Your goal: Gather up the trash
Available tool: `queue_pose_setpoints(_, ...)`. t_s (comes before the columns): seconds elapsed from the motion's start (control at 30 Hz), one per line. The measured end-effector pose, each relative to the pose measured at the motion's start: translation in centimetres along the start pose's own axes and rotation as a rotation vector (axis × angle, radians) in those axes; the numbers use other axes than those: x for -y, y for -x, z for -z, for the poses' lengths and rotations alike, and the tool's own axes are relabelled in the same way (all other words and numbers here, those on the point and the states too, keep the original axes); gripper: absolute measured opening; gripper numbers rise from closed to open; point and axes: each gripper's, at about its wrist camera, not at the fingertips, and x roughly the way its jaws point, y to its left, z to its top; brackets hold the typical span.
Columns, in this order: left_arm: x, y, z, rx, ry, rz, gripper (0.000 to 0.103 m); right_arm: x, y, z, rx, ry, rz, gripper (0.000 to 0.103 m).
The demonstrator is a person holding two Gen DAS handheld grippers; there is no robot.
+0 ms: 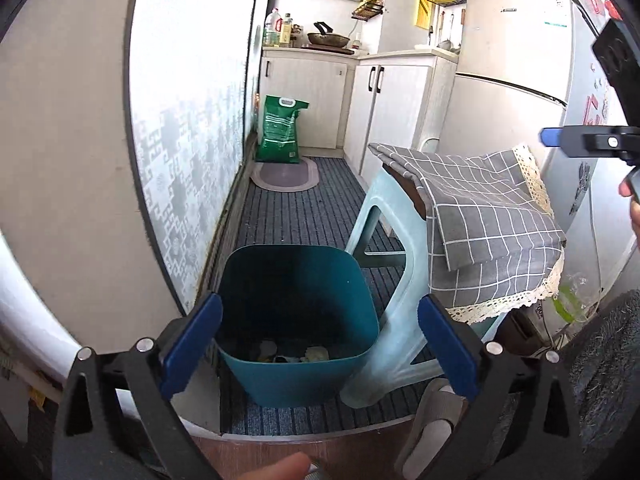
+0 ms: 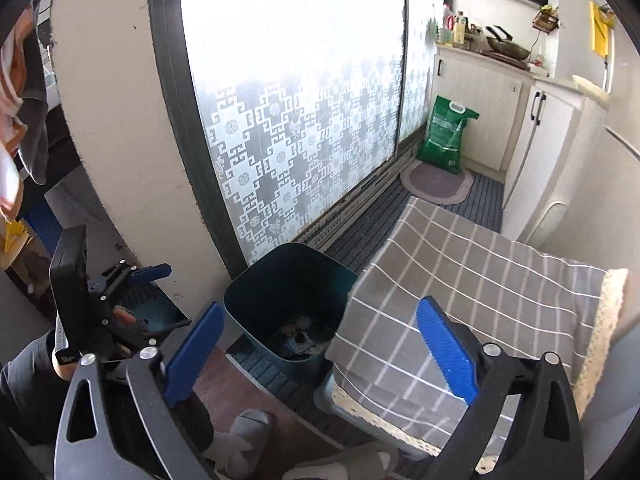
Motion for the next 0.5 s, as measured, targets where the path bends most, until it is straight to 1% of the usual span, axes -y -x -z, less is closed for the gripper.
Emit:
queue_pose_setpoints(0.1,0.2,1.0,0.5,-0.003,0.011,-0.007,0.1,1.6,3.8,2.3,0.039,-0.042,0.039,0.1)
queue_pose_setpoints(0.2,0.3,1.0,1.3,-0.011,-0.005,-0.025,0.1,3.0,6.3,5.2,0.063,-0.06,0.057,0.1)
queue_pose_setpoints(0.3,0.6,0.4,1.8,-0.017,-0.006,-0.024,0.1,4.5,7.6,7.7,0.07,-0.078,0.1,0.1)
queue_pose_setpoints(0.4,1.2,-0.3,2.2,-0.022,-0.022,-0.015,0.1,5.7,7.9,9.4,0.057,-0.111,0.086,0.1)
queue_pose_setpoints(0.5,1.8,-1.0,2.7,-0.03,-0.036,-0.016,0.1,5.7,8.2,10.5,0.051,-0.11,0.089,0.1)
